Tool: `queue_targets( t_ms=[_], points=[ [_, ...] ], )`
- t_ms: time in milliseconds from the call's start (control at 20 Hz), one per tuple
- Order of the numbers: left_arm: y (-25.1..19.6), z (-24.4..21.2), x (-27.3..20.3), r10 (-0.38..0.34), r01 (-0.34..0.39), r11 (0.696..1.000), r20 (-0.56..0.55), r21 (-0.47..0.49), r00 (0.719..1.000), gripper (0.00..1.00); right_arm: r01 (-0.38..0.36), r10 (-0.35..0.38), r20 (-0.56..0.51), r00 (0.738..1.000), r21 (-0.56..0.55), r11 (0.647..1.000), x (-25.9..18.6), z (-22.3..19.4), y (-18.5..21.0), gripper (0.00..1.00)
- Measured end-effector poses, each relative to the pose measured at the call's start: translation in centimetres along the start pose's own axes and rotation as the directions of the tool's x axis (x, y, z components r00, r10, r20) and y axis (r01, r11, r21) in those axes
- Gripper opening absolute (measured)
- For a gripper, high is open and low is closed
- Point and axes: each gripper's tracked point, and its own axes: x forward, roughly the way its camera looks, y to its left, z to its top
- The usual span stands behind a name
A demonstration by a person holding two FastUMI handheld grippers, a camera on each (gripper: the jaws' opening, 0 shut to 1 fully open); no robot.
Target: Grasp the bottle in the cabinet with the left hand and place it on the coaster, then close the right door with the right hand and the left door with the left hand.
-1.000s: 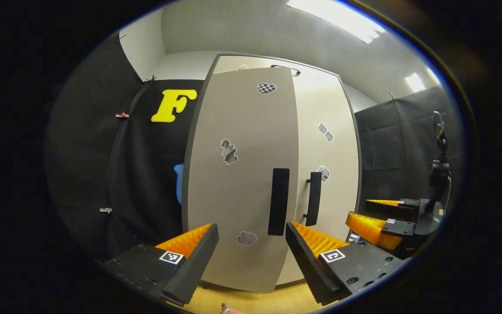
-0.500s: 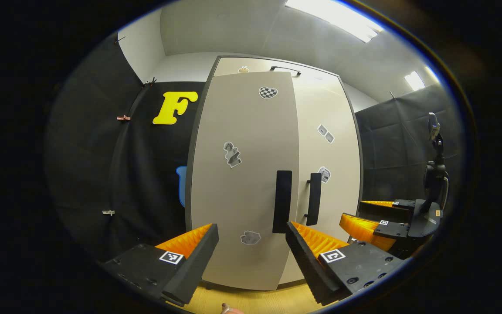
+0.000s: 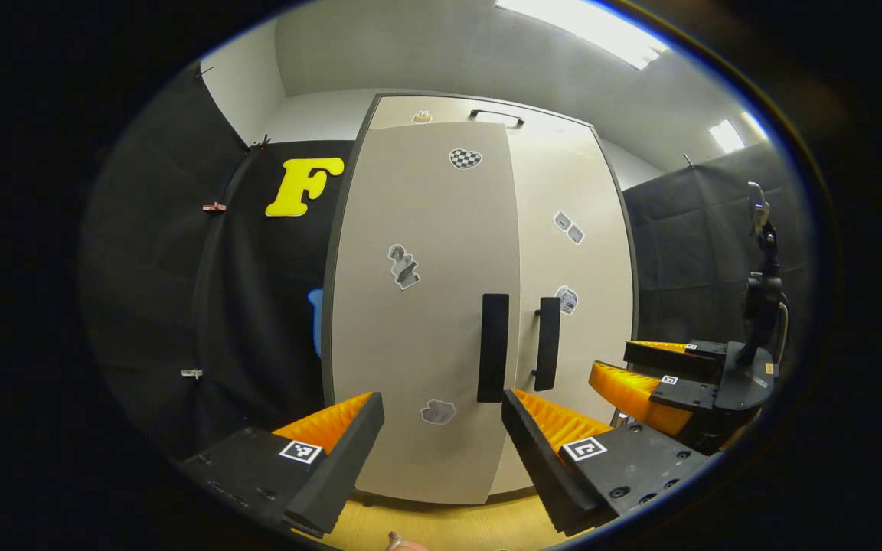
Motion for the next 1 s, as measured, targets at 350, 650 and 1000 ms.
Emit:
queue_targets(
  t_ms=[350, 650, 1000],
  points=[
    [0.6, 0.0, -0.8, 0.021, -0.021, 1.0, 0.012, 0.003, 1.0, 0.98, -0.039, 0.039, 0.001, 0.999, -0.002, 0.999, -0.1, -0.1, 1.7, 0.98],
    [0.2, -0.2, -0.4, 0.007, -0.007, 1.0, 0.015, 0.0, 1.0, 0.98, -0.027, 0.027, 0.001, 1.0, -0.008, 1.0, -0.3, 0.0, 1.3, 0.98],
    [0.0, -0.3, 0.2, -0.003, 0.003, 1.0, 0.018, -0.008, 1.0, 0.98, -0.015, 0.015, 0.008, 1.0, -0.006, 1.0, -0.2, 0.2, 0.7, 0.98]
  ],
)
